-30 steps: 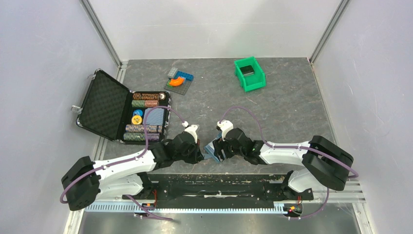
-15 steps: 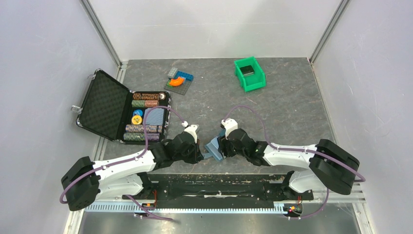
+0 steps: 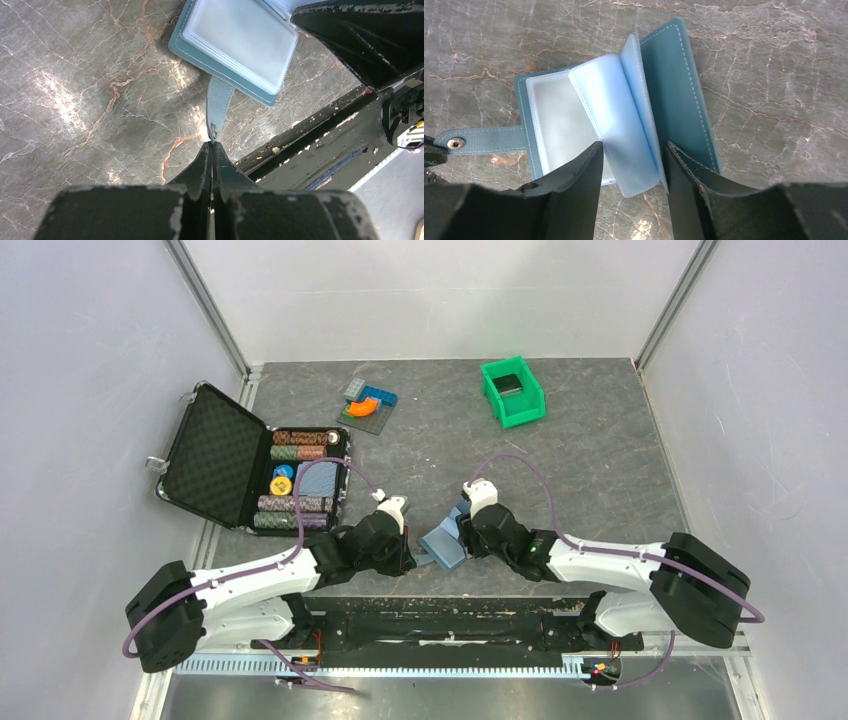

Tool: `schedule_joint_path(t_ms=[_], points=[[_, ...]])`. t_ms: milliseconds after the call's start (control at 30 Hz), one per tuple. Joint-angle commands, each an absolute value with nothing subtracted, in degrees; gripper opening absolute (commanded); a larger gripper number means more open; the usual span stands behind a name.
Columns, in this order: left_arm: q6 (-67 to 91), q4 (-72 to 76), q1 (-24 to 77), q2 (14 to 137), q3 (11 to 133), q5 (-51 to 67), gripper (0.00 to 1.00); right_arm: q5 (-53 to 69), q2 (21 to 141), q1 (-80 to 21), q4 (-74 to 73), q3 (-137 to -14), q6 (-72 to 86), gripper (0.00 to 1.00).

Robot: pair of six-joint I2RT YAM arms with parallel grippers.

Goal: Take the credit cards out of the card holder
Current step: Open the card holder at the center of the board.

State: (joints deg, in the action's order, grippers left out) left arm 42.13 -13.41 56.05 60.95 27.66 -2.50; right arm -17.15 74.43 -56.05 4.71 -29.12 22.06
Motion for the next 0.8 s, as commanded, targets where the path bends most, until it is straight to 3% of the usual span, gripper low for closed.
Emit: schedule_joint_path(t_ms=[0, 200, 467, 767], points=[[43.16, -13.25, 56.07, 60.29, 27.37, -3.44, 0.02, -21.24, 72.30, -55.69, 2.65, -29.05, 22.29, 0.48], [43.16, -13.36, 56.07, 60.23, 27.39, -3.44, 0.02, -25.19, 70.12, -54.80, -5.29, -31.28, 23.44, 0.56], [43.14, -13.06, 56.03, 60.50, 27.93, -2.82, 0.02, -25.06, 62.76, -54.80, -15.13, -38.85, 23.04, 0.59], [43.85, -12.05, 56.05, 60.35, 27.81, -1.86, 0.02, -4.57, 61.04, -54.85, -3.67, -38.77, 21.09, 0.45]])
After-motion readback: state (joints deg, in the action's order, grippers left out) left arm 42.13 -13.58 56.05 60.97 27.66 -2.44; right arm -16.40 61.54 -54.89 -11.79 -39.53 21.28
